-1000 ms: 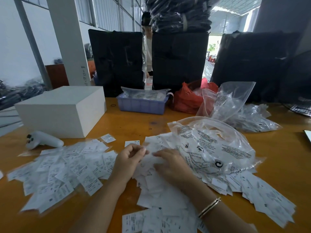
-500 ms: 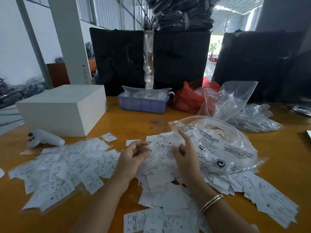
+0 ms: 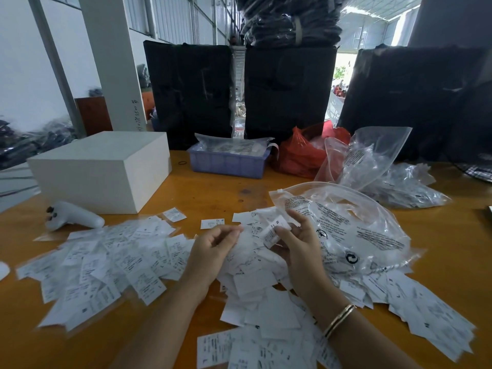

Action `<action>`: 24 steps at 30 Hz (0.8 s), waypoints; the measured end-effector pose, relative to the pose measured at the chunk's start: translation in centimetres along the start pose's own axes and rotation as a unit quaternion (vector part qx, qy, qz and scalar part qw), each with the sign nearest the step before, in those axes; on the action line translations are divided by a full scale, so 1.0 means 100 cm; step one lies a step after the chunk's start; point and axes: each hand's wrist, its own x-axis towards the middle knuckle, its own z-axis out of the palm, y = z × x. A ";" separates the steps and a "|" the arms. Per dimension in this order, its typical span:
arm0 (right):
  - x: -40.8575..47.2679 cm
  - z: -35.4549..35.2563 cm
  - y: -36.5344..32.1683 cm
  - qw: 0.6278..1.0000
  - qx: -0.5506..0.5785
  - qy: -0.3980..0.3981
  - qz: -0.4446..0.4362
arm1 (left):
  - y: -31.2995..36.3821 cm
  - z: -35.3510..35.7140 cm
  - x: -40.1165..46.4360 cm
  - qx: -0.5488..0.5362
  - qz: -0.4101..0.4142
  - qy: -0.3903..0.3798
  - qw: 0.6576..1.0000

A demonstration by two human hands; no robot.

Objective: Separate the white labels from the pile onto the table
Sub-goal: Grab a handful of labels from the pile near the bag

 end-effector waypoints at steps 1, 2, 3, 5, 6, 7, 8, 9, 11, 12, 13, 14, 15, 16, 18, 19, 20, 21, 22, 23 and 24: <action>0.000 0.001 0.001 1.000 0.000 -0.006 0.010 | 0.000 0.000 0.000 -0.004 0.000 0.003 1.000; 0.000 0.001 0.001 1.000 -0.006 -0.009 0.022 | -0.001 0.000 -0.001 -0.010 0.000 0.005 1.000; 0.000 0.001 0.002 0.999 -0.015 -0.010 0.033 | -0.001 0.000 -0.001 -0.013 0.000 0.006 1.000; 0.000 0.002 0.005 0.998 -0.039 -0.016 0.047 | 0.000 0.000 -0.001 -0.015 0.002 0.008 1.000; -0.001 0.001 0.005 0.997 -0.048 -0.022 0.049 | 0.000 0.000 -0.001 -0.016 0.003 0.011 1.000; -0.001 0.001 0.005 0.997 -0.051 -0.031 0.048 | 0.000 0.000 0.000 -0.017 0.005 0.015 1.000; -0.001 0.001 0.004 0.997 -0.050 -0.040 0.045 | 0.001 0.000 0.000 -0.015 0.006 0.020 1.000; -0.002 0.000 0.003 0.997 -0.042 -0.050 0.042 | 0.002 0.000 -0.001 -0.011 0.007 0.025 1.000; -0.003 0.001 0.002 0.997 -0.023 -0.063 0.035 | 0.003 -0.001 -0.001 -0.007 0.014 0.030 0.999; -0.004 0.001 0.002 0.997 -0.031 -0.062 0.029 | 0.003 -0.001 -0.001 -0.006 0.021 0.030 0.999; -0.004 0.002 0.003 0.997 -0.044 -0.059 0.023 | 0.003 -0.001 -0.001 -0.004 0.026 0.028 0.999; -0.005 0.003 0.004 0.997 -0.052 -0.057 0.017 | 0.004 -0.002 -0.001 0.000 0.031 0.026 0.999; -0.005 0.004 0.005 0.997 -0.051 -0.058 0.011 | 0.005 -0.002 -0.002 0.004 0.036 0.022 0.999; -0.006 0.004 0.006 0.997 -0.048 -0.062 0.006 | 0.005 -0.002 -0.002 0.006 0.041 0.018 0.999; -0.007 0.005 0.006 0.996 -0.057 -0.071 -0.008 | 0.005 -0.002 -0.003 0.011 0.052 0.011 0.999; -0.008 0.005 0.007 0.994 -0.080 -0.071 -0.017 | 0.005 -0.003 -0.004 0.016 0.056 0.008 0.998; -0.008 0.005 0.008 0.990 -0.121 -0.066 -0.026 | 0.005 -0.003 -0.004 0.020 0.060 0.005 0.998; -0.009 0.006 0.009 0.983 -0.173 -0.056 -0.035 | 0.005 -0.003 -0.003 0.023 0.065 0.003 0.998; -0.009 0.006 0.010 0.973 -0.222 -0.047 -0.040 | 0.004 -0.003 -0.003 0.028 0.068 0.005 0.997; -0.009 0.008 0.010 0.965 -0.256 -0.045 -0.043 | 0.004 -0.003 -0.002 0.035 0.068 0.009 0.997; -0.010 0.009 0.010 0.959 -0.277 -0.048 -0.044 | 0.003 -0.003 -0.002 0.040 0.067 0.015 0.997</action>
